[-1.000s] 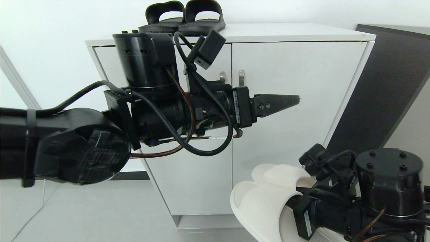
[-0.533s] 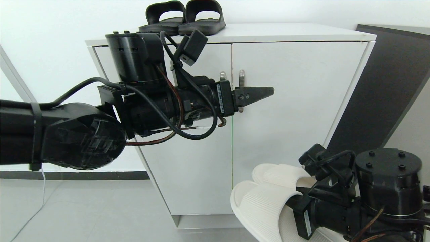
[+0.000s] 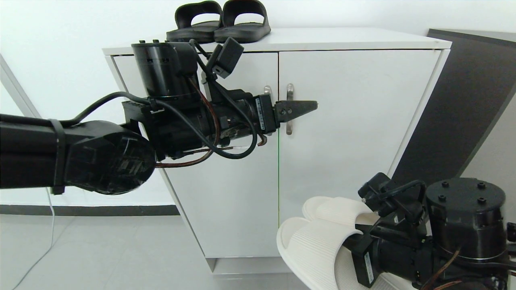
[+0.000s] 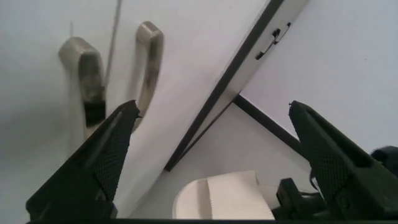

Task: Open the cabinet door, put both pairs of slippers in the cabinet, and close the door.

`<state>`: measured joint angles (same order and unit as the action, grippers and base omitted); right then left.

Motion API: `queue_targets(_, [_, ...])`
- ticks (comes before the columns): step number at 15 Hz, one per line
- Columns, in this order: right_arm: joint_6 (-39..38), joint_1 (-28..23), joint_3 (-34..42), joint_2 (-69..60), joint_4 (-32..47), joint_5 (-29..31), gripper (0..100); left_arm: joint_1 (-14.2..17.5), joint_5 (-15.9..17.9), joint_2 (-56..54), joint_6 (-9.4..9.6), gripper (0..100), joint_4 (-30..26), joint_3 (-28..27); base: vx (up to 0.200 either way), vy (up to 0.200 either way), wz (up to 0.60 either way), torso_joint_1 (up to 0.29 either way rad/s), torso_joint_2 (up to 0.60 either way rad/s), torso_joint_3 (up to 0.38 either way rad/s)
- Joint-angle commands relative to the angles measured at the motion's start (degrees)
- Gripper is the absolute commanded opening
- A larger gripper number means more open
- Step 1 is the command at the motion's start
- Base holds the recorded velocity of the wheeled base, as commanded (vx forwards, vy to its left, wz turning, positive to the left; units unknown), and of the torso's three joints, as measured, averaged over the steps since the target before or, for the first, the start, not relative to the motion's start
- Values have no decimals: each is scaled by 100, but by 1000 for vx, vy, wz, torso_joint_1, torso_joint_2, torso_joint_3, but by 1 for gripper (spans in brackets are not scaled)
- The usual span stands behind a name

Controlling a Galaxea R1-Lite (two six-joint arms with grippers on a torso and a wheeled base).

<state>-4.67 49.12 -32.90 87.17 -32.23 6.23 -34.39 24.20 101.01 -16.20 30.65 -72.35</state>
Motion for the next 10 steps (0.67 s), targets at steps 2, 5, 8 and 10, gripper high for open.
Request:
queue_targets(2, [1,1,3,1,-2,1,0,-6,-117,340,29,100,3,-306,0,0,0,0,0,0])
queue_targets(5, [1,1,12,10,-2,1,0,-6,-117,542,38,100,-15,-455,0,0,0,0,0,0])
queue_targets(8, [10,1,12,72,6,-8,0,-6,-117,665,38,100,3,-561,0,0,0,0,0,0])
queue_targets(10, [10,19,21,45,6,-8,0,-15,-117,701,38,100,3,-614,0,0,0,0,0,0])
